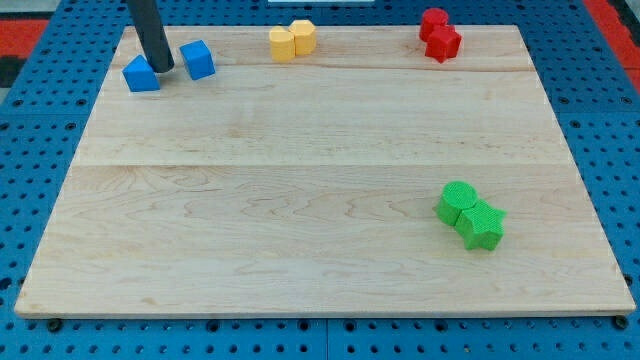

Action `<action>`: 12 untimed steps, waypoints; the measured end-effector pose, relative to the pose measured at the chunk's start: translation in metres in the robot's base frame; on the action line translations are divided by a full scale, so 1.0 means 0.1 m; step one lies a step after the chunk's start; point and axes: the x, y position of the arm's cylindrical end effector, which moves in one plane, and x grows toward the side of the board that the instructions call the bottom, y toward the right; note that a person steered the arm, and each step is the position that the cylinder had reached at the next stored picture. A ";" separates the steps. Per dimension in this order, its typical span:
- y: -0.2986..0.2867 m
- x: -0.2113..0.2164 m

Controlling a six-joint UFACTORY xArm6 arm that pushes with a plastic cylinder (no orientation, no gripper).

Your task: Separate the yellow hexagon from the yellow heart

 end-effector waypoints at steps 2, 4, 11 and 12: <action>0.36 -0.60; 1.42 -0.53; 1.97 -0.69; 1.98 -0.44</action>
